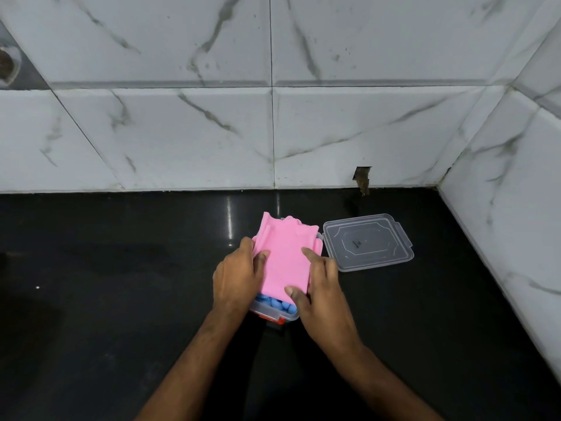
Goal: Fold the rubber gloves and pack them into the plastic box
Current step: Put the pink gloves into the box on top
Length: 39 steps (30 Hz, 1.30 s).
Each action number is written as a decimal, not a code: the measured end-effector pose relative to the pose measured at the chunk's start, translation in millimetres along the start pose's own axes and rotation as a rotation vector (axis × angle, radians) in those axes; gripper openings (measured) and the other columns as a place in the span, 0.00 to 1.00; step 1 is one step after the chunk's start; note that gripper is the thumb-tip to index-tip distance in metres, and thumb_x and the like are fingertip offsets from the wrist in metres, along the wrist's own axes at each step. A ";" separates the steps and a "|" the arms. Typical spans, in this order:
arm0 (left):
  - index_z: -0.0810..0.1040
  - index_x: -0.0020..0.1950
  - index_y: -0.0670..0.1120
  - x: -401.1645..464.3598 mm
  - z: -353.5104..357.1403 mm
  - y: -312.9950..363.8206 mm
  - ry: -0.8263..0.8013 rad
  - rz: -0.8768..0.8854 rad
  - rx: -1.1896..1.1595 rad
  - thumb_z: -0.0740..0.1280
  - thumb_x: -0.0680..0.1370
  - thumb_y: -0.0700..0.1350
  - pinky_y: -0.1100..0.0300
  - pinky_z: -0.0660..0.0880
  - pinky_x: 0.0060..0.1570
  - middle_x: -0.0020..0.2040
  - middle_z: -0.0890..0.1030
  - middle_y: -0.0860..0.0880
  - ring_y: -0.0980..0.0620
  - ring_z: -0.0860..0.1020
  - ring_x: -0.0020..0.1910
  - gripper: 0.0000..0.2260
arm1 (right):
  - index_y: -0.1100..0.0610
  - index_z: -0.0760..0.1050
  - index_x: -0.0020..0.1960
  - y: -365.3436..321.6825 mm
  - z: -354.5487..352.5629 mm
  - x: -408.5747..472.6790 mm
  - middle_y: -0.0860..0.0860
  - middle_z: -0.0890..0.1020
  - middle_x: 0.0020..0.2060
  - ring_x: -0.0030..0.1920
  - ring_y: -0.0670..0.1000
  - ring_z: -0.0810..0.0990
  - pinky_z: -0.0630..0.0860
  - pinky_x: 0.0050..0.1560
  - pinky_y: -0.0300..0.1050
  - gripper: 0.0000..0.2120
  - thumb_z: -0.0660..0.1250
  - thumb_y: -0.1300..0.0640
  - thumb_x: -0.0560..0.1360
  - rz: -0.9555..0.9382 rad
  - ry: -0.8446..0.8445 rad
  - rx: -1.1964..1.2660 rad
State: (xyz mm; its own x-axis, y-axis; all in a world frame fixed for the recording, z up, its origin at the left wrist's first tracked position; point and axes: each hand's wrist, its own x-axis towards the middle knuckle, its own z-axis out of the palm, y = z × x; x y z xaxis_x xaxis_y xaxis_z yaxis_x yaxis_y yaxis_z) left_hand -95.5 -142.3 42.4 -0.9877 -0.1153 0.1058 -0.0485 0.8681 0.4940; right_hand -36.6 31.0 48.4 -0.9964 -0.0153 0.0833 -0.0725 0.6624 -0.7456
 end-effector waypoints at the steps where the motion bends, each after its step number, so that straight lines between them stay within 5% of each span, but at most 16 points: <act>1: 0.66 0.50 0.52 -0.5 -0.8 -0.1 -0.009 -0.005 -0.004 0.63 0.84 0.56 0.62 0.65 0.29 0.38 0.77 0.55 0.59 0.73 0.31 0.11 | 0.43 0.57 0.75 -0.1 -0.5 1.8 0.43 0.61 0.61 0.54 0.43 0.73 0.80 0.52 0.40 0.32 0.71 0.51 0.78 0.023 0.016 0.014; 6: 0.71 0.66 0.48 -11.5 0.5 2.1 0.073 0.009 -0.105 0.67 0.82 0.51 0.70 0.66 0.34 0.55 0.76 0.55 0.58 0.76 0.43 0.15 | 0.48 0.68 0.68 -9.5 3.4 3.5 0.46 0.61 0.57 0.47 0.48 0.79 0.83 0.48 0.48 0.20 0.69 0.51 0.79 0.008 0.007 -0.111; 9: 0.70 0.74 0.43 -13.7 -0.2 2.1 0.096 0.026 -0.050 0.71 0.80 0.48 0.57 0.80 0.51 0.67 0.74 0.44 0.48 0.78 0.60 0.24 | 0.51 0.67 0.72 -10.7 7.4 5.7 0.50 0.63 0.63 0.60 0.51 0.75 0.81 0.57 0.48 0.24 0.70 0.50 0.79 0.014 0.025 -0.242; 11: 0.69 0.75 0.43 -9.7 -2.1 -0.5 0.059 -0.077 -0.073 0.72 0.80 0.51 0.50 0.79 0.60 0.70 0.72 0.43 0.46 0.74 0.67 0.27 | 0.51 0.65 0.74 -8.8 7.6 8.2 0.54 0.61 0.71 0.70 0.53 0.66 0.76 0.66 0.47 0.27 0.69 0.48 0.79 0.058 0.031 -0.295; 16: 0.79 0.66 0.46 -3.8 -1.9 -4.3 0.009 -0.094 -0.070 0.71 0.80 0.54 0.59 0.75 0.52 0.60 0.77 0.49 0.57 0.72 0.55 0.18 | 0.50 0.60 0.78 -11.9 8.2 11.6 0.56 0.58 0.77 0.75 0.54 0.60 0.69 0.70 0.44 0.28 0.65 0.50 0.82 0.093 -0.052 -0.319; 20: 0.83 0.61 0.46 -5.4 -1.1 5.0 0.059 0.015 0.012 0.71 0.80 0.47 0.59 0.77 0.47 0.55 0.77 0.51 0.56 0.73 0.53 0.11 | 0.54 0.54 0.81 -15.7 13.2 8.2 0.56 0.54 0.78 0.76 0.53 0.60 0.69 0.70 0.43 0.30 0.62 0.52 0.83 0.066 -0.079 -0.337; 26: 0.78 0.48 0.44 -0.6 -1.0 3.4 0.076 -0.159 -0.278 0.67 0.83 0.44 0.58 0.74 0.51 0.54 0.73 0.47 0.50 0.76 0.52 0.06 | 0.56 0.63 0.78 -15.7 5.6 7.8 0.51 0.62 0.71 0.64 0.49 0.75 0.72 0.64 0.38 0.28 0.66 0.53 0.81 0.097 -0.044 -0.109; 31: 0.78 0.48 0.44 4.6 -6.5 -4.3 0.098 -0.190 -0.364 0.69 0.81 0.45 0.63 0.70 0.42 0.52 0.75 0.47 0.54 0.76 0.45 0.06 | 0.55 0.70 0.75 -18.0 0.0 9.2 0.50 0.68 0.65 0.53 0.46 0.78 0.76 0.59 0.37 0.26 0.70 0.53 0.79 0.106 -0.059 -0.031; 39: 0.75 0.55 0.45 0.9 -2.1 -7.6 0.108 -0.225 -0.350 0.72 0.79 0.44 0.61 0.75 0.43 0.54 0.78 0.47 0.50 0.78 0.49 0.09 | 0.58 0.69 0.72 -36.8 -2.0 29.7 0.57 0.72 0.66 0.61 0.56 0.79 0.75 0.62 0.46 0.22 0.68 0.54 0.80 0.188 -0.207 -0.259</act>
State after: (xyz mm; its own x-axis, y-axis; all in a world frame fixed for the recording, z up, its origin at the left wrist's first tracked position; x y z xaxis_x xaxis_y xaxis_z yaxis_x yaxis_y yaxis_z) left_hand -95.7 -150.0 40.5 -0.9360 -0.3495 0.0423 -0.1896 0.6016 0.7760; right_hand -63.5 7.6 79.6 -0.9810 -0.0092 -0.1940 0.0991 0.8350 -0.5412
